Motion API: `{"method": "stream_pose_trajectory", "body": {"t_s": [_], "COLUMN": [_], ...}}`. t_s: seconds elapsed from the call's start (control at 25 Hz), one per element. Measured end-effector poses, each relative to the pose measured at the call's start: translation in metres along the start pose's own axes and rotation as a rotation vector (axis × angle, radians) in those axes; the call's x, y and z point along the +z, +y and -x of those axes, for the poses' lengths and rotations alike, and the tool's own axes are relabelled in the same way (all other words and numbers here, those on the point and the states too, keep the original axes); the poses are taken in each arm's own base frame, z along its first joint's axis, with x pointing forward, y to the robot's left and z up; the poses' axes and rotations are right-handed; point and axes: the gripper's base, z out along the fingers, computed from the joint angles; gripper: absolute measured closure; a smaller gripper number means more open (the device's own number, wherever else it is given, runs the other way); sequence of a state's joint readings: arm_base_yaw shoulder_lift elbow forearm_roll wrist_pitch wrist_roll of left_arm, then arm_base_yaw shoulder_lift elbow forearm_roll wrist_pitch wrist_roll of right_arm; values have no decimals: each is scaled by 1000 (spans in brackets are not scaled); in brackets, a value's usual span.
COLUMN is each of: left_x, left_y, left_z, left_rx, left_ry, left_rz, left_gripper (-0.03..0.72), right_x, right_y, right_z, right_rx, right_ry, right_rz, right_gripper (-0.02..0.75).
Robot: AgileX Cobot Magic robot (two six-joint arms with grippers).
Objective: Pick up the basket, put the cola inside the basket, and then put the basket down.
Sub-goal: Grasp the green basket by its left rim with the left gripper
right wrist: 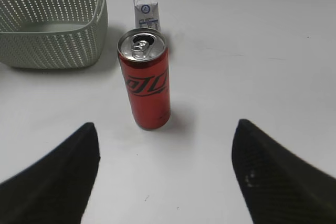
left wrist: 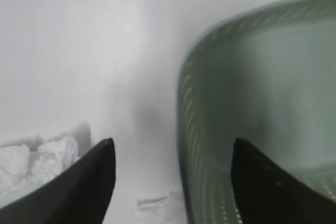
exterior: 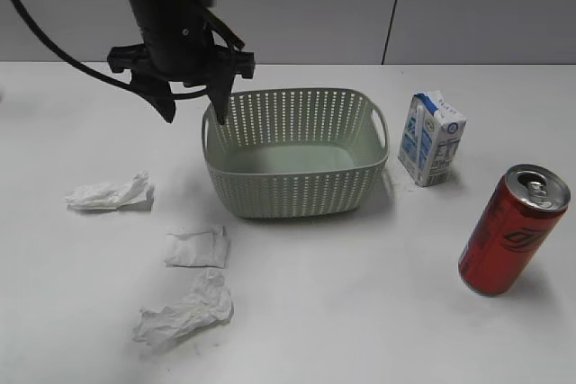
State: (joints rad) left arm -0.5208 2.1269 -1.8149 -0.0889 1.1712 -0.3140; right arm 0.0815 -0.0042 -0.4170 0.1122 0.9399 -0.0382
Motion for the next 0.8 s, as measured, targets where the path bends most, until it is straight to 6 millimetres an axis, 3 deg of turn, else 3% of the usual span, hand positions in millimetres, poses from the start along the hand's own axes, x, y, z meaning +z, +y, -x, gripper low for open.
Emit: {"method": "stream_pose_trajectory", "body": {"t_s": [0.36, 0.8], "left_x": [42, 66], "left_y": [2, 4], "left_z": [6, 6], "left_rx": [-81, -118], "left_ry": [41, 81], "left_rz": [16, 38], "left_gripper": [166, 168], "right_x": [0, 0], "right_y": [0, 0], "right_z": [0, 0], "right_rx": [1, 2], "right_ry": [1, 1], "right_rz": [0, 0], "right_gripper": [145, 145]}}
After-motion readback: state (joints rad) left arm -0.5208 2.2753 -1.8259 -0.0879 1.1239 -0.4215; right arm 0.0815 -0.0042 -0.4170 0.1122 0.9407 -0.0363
